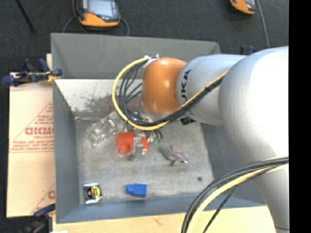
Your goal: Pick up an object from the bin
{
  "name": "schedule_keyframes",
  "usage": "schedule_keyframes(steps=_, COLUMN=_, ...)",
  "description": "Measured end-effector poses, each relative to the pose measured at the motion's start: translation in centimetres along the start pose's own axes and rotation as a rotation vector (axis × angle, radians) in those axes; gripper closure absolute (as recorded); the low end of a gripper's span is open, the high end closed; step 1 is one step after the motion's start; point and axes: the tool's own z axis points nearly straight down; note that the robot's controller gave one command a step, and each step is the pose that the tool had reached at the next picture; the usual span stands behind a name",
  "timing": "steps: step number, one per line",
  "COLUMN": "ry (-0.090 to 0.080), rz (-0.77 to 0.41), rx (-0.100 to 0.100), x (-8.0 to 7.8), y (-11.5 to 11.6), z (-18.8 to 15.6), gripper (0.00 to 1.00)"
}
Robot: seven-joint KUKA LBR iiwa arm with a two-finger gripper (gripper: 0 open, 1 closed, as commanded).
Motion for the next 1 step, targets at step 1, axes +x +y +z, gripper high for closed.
schedule_keyframes(steps=1, ry=-0.001, rz=0.112, rx=0.001, x=0.54, y=-0.55, z=-3.30, gripper=0.00)
